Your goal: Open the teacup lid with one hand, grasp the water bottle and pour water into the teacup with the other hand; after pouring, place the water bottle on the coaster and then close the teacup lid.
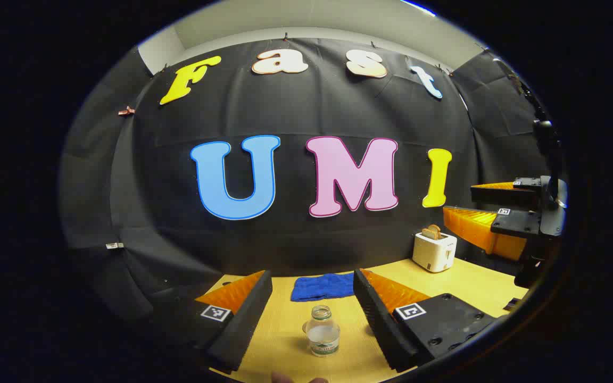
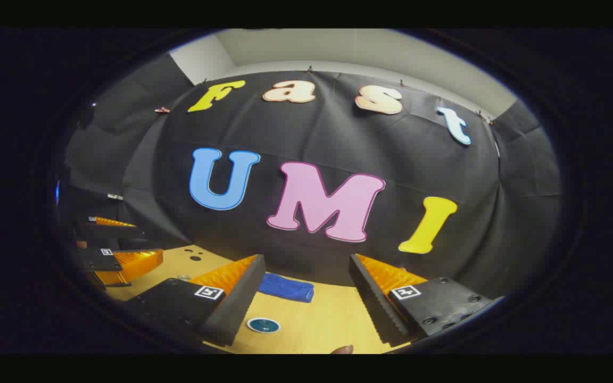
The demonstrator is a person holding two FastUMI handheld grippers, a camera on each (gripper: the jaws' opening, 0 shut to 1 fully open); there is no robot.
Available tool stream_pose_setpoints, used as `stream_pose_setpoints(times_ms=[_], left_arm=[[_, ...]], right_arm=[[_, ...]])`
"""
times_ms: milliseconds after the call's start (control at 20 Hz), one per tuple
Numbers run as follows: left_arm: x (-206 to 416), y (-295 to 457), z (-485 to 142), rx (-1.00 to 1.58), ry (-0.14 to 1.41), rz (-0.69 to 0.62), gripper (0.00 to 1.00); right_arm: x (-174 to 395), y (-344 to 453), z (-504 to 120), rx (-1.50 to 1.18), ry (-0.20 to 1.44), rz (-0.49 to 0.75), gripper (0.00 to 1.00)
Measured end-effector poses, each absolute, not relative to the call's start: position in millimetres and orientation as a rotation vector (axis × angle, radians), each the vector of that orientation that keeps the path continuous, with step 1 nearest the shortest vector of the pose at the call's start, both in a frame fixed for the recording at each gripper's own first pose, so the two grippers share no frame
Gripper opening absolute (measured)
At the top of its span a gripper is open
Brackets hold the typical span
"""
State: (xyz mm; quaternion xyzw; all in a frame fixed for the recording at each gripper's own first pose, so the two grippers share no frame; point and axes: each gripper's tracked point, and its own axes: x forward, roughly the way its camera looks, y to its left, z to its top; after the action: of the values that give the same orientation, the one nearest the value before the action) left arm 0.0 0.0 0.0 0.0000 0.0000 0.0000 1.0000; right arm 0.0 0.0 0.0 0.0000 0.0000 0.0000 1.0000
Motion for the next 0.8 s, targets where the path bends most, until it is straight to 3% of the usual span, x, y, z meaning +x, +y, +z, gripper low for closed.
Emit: stream_pose_setpoints(times_ms=[800], left_arm=[[1.0, 6.2, -0.3, 0.019, -0.015, 0.007, 0.96]], right_arm=[[5.7, 8.9, -8.1, -0.003, 0.012, 0.012, 0.98]])
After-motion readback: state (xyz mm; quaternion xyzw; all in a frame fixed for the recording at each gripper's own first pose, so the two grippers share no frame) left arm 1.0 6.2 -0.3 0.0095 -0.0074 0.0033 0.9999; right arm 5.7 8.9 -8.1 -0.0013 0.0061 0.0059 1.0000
